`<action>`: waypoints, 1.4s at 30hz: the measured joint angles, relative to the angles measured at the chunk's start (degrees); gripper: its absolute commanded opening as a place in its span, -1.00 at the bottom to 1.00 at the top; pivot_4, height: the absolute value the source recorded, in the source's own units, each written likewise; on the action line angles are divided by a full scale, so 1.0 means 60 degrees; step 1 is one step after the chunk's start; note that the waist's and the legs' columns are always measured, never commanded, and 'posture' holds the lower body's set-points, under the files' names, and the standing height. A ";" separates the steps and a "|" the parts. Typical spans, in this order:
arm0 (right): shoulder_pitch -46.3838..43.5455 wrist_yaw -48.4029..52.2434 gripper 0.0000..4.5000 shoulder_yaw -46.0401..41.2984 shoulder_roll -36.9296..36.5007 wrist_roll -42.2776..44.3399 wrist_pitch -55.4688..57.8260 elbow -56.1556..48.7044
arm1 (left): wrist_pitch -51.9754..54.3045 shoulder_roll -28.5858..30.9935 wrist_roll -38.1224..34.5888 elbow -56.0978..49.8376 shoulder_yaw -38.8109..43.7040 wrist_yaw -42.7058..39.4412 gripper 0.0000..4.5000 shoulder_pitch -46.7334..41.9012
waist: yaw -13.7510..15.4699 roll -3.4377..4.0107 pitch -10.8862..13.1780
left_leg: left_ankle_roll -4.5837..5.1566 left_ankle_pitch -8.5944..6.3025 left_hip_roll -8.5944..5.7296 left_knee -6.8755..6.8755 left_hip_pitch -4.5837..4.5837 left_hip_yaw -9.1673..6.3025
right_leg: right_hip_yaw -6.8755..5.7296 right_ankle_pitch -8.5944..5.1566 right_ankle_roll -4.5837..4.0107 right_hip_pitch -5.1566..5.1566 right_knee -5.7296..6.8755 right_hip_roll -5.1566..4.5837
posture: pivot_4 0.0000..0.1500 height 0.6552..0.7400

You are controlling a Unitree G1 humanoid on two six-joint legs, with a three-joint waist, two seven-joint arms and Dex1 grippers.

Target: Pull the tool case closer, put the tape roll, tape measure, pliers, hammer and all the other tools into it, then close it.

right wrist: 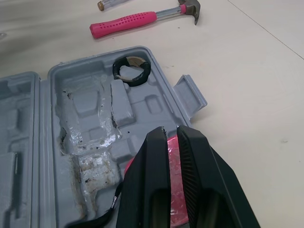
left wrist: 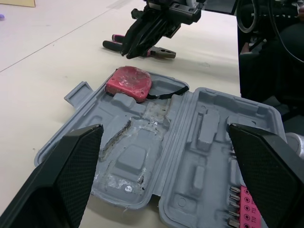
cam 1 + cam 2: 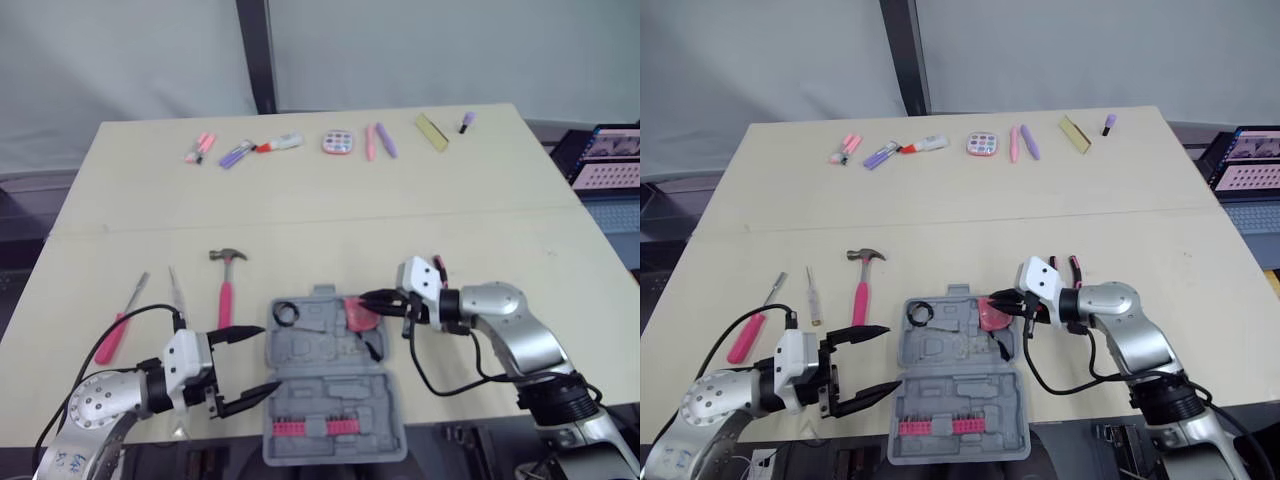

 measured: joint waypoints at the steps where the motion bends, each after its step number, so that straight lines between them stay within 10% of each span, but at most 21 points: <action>1: 0.0000 0.0004 -0.70 0.0010 -0.0003 -0.0001 0.0058 0.0042 | 0.0000 0.0000 0.0000 0.0000 -0.0001 0.0006 1.00 0.0001 | -0.0002 0.0000 0.0000 | 0.0000 0.0000 0.0000 -0.0001 0.0000 0.0000 | 0.0000 0.0000 0.0000 0.0000 0.0001 0.0000 | 1.00 1.00; 8: -0.0003 0.0010 0.63 0.0016 -0.0003 -0.0031 0.0038 0.0042 | 0.0000 -0.0001 0.0001 -0.0001 -0.0007 0.0021 1.00 0.0011 | 0.0001 0.0000 0.0000 | 0.0000 0.0000 0.0000 0.0000 0.0000 -0.0001 | 0.0000 0.0000 0.0000 0.0000 0.0000 0.0000 | 1.00 1.00; 18: -0.0004 0.0000 0.63 0.0016 -0.0003 -0.0174 -0.0166 0.0026 | 0.0000 -0.0005 0.0003 0.0000 -0.0011 0.0024 1.00 0.0009 | 0.0001 0.0000 0.0000 | 0.0000 0.0000 0.0000 0.0000 0.0000 0.0000 | 0.0000 0.0000 0.0000 0.0000 0.0001 0.0000 | 1.00 1.00; 21: 0.0002 0.0000 0.30 0.0016 -0.0003 -0.0186 -0.0216 0.0025 | 0.0000 -0.0007 0.0003 -0.0001 -0.0013 0.0036 1.00 0.0023 | -0.0001 0.0000 0.0000 | 0.0000 0.0000 0.0000 0.0000 0.0000 0.0000 | 0.0000 0.0000 0.0000 0.0000 0.0000 0.0000 | 1.00 1.00; 27: 0.0012 -0.0001 -0.99 0.0016 -0.0003 -0.0225 -0.0236 0.0025 | 0.0000 -0.0009 0.0003 -0.0004 -0.0013 0.0041 1.00 0.0062 | 0.0001 0.0000 0.0000 | 0.0000 0.0000 0.0000 0.0000 0.0000 0.0000 | 0.0000 0.0000 0.0000 0.0000 0.0001 0.0000 | 1.00 1.00; 34: 0.0012 -0.0002 -0.99 0.0016 -0.0003 -0.0234 -0.0236 0.0024 | -0.0001 -0.0008 0.0003 -0.0004 -0.0018 0.0036 1.00 0.0059 | 0.0000 0.0000 0.0000 | 0.0000 0.0000 0.0000 0.0000 0.0000 0.0000 | 0.0000 0.0000 0.0000 0.0000 0.0000 0.0000 | 1.00 1.00; 42: -0.0013 -0.0053 0.27 0.0012 0.0004 -0.0044 0.0101 -0.0068 | 0.0000 -0.0011 0.0004 -0.0003 -0.0025 0.0039 1.00 0.0056 | 0.0002 0.0000 0.0000 | 0.0000 0.0000 0.0000 0.0000 0.0000 -0.0001 | 0.0000 0.0000 0.0000 0.0000 0.0000 0.0000 | 1.00 1.00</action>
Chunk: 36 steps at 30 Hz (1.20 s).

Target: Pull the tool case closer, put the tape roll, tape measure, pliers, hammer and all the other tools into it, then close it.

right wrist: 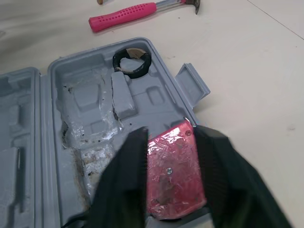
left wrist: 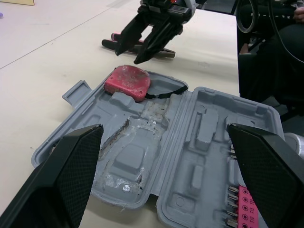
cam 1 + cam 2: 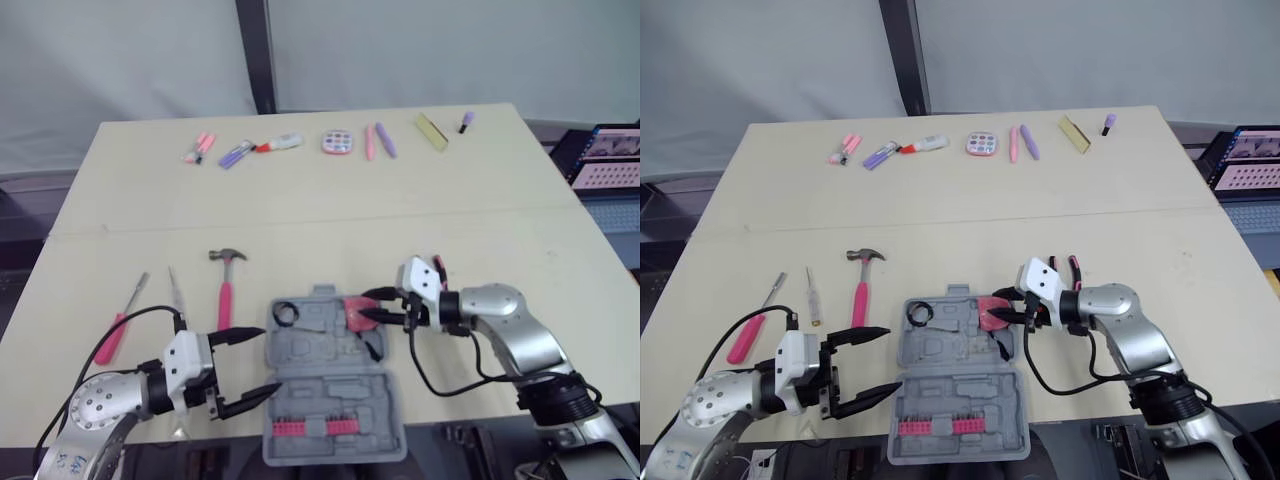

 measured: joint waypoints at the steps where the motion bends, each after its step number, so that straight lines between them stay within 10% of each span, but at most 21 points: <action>1: 0.0000 -0.0017 0.27 0.0000 0.0000 -0.0026 -0.0051 0.0000 | 0.0000 -0.0001 0.0001 0.0000 -0.0002 0.0000 1.00 -0.0002 | 0.0000 0.0000 0.0000 | 0.0000 0.0000 0.0000 0.0000 0.0000 0.0000 | 0.0000 0.0000 0.0000 0.0000 0.0000 0.0000 | 1.00 1.00; 23: 0.0074 -0.0100 0.27 0.0156 0.0471 -0.0689 -0.2581 0.1716 | 0.0000 -0.0012 0.0005 0.0000 0.0004 0.0008 1.00 0.0025 | -0.0010 0.0000 0.0000 | 0.0000 0.0000 0.0000 0.0001 0.0001 0.0001 | 0.0000 0.0000 0.0000 -0.0001 0.0004 0.0002 | 1.00 1.00; 28: 0.0154 -0.0061 -0.53 0.0232 0.0465 -0.0720 -0.2642 0.1660 | 0.0040 0.0000 0.0004 -0.0083 0.0020 0.0028 1.00 0.0073 | -0.0011 0.0000 0.0000 | 0.0000 0.0000 0.0000 0.0002 0.0001 0.0002 | 0.0001 0.0000 0.0000 -0.0001 0.0004 0.0002 | 1.00 1.00; 36: 0.0153 -0.0017 -0.53 0.0232 0.0383 -0.0718 -0.2628 0.1546 | 0.0211 0.0001 0.0001 -0.0365 0.0020 0.0096 1.00 0.0065 | -0.0009 0.0000 0.0000 | 0.0000 0.0000 0.0000 0.0002 0.0001 0.0001 | 0.0001 0.0000 0.0000 -0.0001 0.0003 0.0003 | 1.00 1.00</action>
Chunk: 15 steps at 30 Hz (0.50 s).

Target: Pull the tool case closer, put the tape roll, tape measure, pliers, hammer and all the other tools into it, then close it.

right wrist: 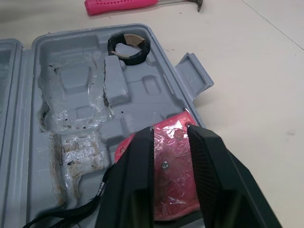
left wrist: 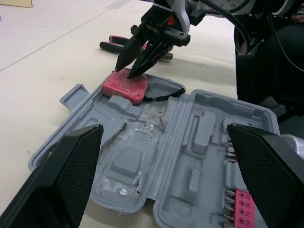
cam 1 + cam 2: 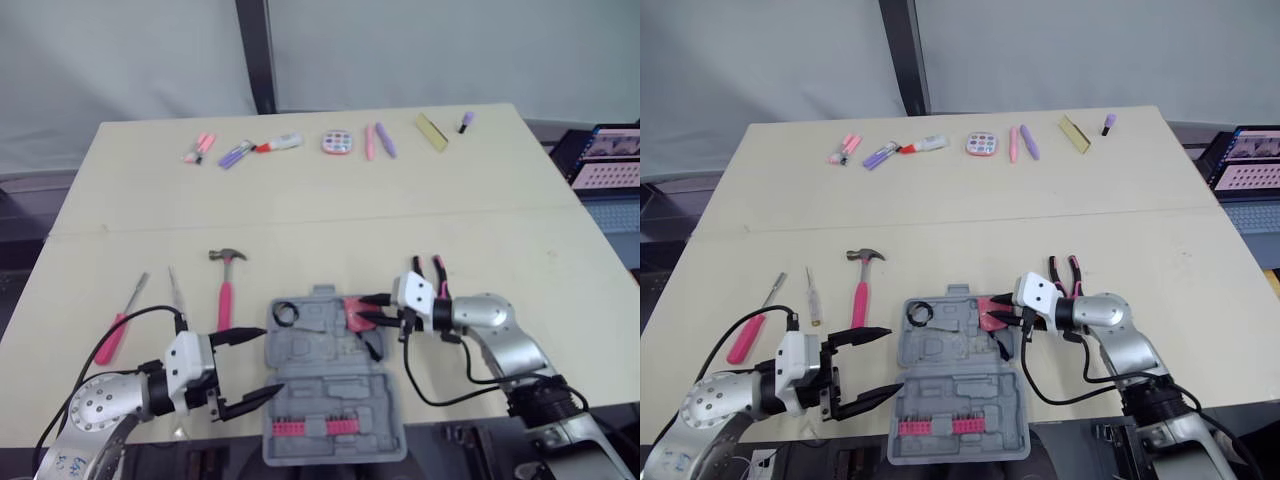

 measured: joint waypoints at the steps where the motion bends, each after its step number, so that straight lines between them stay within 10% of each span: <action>1: -0.0002 0.0040 -0.53 0.0000 -0.0017 0.0003 0.0002 -0.0016 | 0.0020 0.0000 0.0000 0.0000 0.0000 0.0002 1.00 -0.0004 | -0.0002 0.0000 0.0000 | 0.0000 0.0000 0.0000 0.0000 0.0000 0.0000 | 0.0000 0.0000 0.0000 0.0000 0.0000 0.0000 | 1.00 1.00; 15: -0.0392 0.0469 -0.53 0.0162 0.0041 -0.0205 -0.0901 0.1231 | 0.0318 0.0017 -0.0002 -0.0173 0.0094 0.0099 1.00 0.0020 | -0.0007 0.0000 0.0000 | 0.0000 0.0000 0.0001 0.0000 0.0001 0.0001 | 0.0000 0.0000 0.0000 0.0000 0.0000 0.0002 | 1.00 1.00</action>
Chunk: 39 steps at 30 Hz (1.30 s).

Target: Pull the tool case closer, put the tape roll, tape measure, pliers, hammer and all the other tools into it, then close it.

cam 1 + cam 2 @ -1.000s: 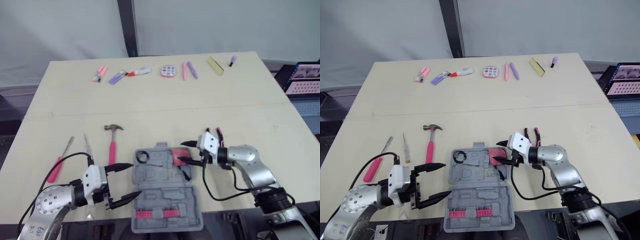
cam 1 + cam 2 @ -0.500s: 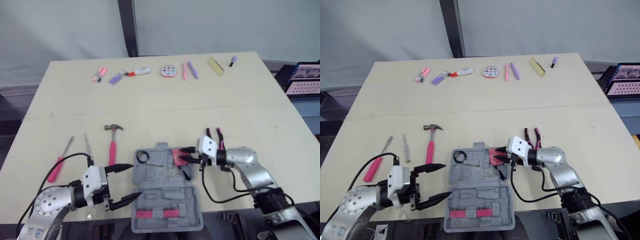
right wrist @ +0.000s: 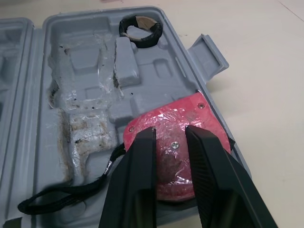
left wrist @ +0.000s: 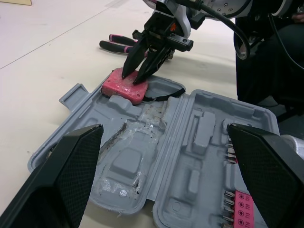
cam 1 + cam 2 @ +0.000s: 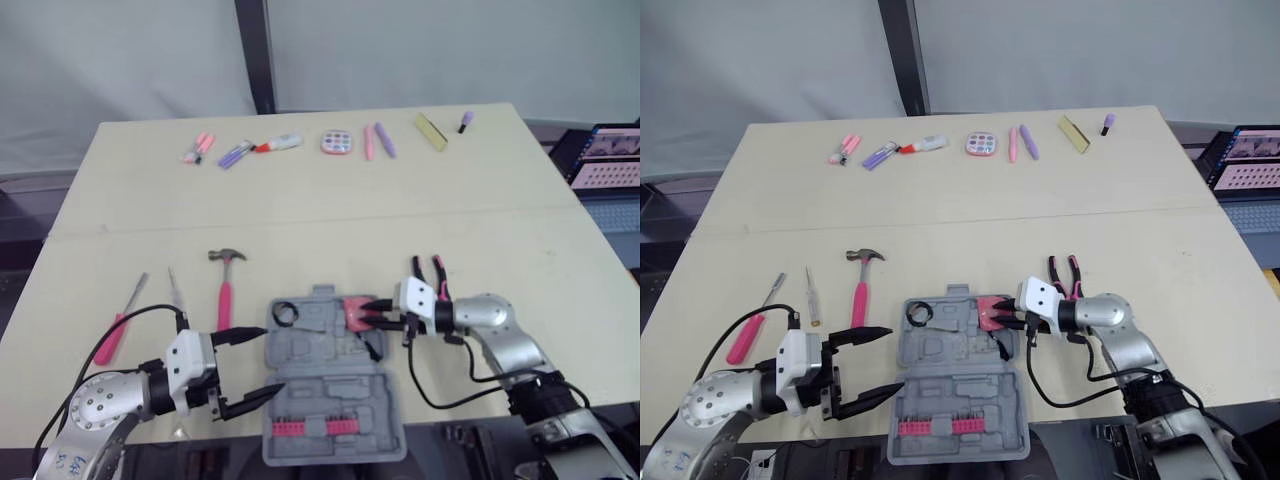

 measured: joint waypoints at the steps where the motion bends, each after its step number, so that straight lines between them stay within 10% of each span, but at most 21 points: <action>1: -0.0050 0.0000 -0.53 0.0002 0.0019 -0.0026 -0.0074 0.0076 | 0.0020 0.0006 0.0000 -0.0052 0.0022 0.0003 1.00 0.0017 | 0.0000 0.0000 0.0000 | 0.0000 0.0000 0.0000 0.0000 0.0000 0.0000 | 0.0000 0.0000 0.0000 0.0000 -0.0001 0.0000 | 1.00 1.00; 39: -0.0465 -0.0145 -0.53 0.0677 0.0223 -0.0460 0.2115 -0.0331 | 0.0287 0.0019 -0.0004 -0.0499 0.0096 0.0104 1.00 0.0246 | 0.0012 -0.0086 -0.0097 | -0.0001 -0.0001 0.0004 -0.0001 0.0047 -0.0025 | -0.0003 0.0000 -0.0001 0.0068 -0.0028 0.0001 | 1.00 1.00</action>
